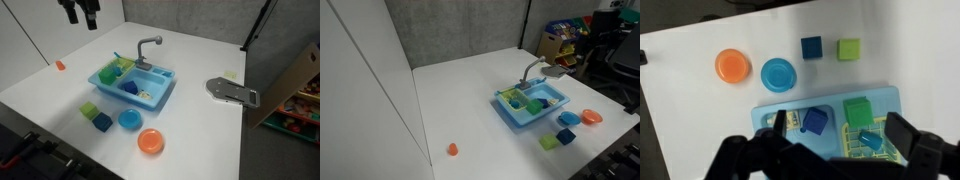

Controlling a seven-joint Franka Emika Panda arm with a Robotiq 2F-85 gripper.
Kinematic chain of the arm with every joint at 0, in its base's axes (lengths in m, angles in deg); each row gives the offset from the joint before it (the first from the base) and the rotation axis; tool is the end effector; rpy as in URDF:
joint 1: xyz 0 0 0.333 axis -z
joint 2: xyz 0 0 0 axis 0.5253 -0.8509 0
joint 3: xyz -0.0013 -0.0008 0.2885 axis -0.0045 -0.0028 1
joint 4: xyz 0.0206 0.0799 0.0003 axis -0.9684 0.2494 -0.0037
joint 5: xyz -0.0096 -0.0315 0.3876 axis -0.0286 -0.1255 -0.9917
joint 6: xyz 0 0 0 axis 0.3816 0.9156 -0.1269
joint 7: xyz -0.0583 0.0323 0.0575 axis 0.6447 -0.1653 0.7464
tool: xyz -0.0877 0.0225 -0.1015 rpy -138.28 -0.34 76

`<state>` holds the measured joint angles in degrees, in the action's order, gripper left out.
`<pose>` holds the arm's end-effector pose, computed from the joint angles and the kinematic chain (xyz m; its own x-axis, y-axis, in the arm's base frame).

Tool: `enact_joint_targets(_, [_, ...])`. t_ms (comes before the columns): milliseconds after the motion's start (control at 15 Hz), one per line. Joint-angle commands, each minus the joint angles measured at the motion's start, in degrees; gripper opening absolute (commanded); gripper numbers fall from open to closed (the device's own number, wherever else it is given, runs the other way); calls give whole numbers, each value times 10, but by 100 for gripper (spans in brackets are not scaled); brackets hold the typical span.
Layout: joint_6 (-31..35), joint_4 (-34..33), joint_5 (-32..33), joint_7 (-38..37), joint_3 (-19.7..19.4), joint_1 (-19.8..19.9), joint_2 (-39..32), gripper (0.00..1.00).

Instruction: Pick up the blue block from the green block and put it in the sink

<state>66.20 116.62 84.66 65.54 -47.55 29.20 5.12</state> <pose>0.4903 -0.0151 0.3677 0.9597 -0.2279 -0.1642 -0.2183 -0.9730 0.0748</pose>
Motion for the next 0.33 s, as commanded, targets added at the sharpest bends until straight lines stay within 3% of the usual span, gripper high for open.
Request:
enact_joint_targets(0, [-71,-11,-6,4,18,12,48,100])
enact_joint_targets(267, [-73,-3,-2,2,27,15,61,100])
